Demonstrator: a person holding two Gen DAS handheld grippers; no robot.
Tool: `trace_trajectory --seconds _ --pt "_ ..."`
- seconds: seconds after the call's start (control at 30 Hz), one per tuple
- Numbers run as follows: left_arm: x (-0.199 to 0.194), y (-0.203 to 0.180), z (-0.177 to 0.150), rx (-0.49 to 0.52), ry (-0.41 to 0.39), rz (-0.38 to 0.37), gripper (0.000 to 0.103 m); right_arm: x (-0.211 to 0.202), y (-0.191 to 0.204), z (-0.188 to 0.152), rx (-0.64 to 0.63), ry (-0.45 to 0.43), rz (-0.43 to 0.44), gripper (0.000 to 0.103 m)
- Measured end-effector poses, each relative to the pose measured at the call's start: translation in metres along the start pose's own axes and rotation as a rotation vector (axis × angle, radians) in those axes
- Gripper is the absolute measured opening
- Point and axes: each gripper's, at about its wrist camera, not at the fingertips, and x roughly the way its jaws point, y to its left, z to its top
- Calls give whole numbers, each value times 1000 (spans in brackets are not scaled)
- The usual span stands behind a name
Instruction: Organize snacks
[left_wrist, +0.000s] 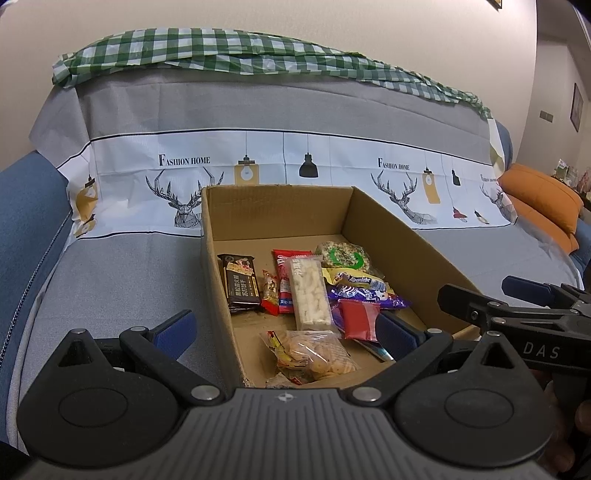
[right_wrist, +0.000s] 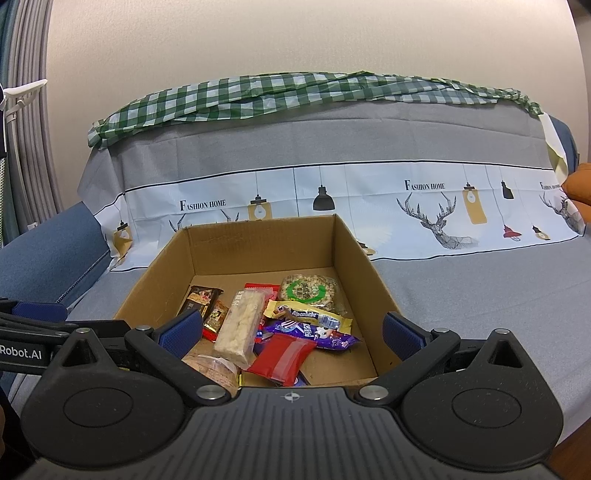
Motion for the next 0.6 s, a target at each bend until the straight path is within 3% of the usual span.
trace_trajectory --seconds 0.6 --pt "-6 1 1 17 -49 -27 103 3 1 3 9 -16 3 102"
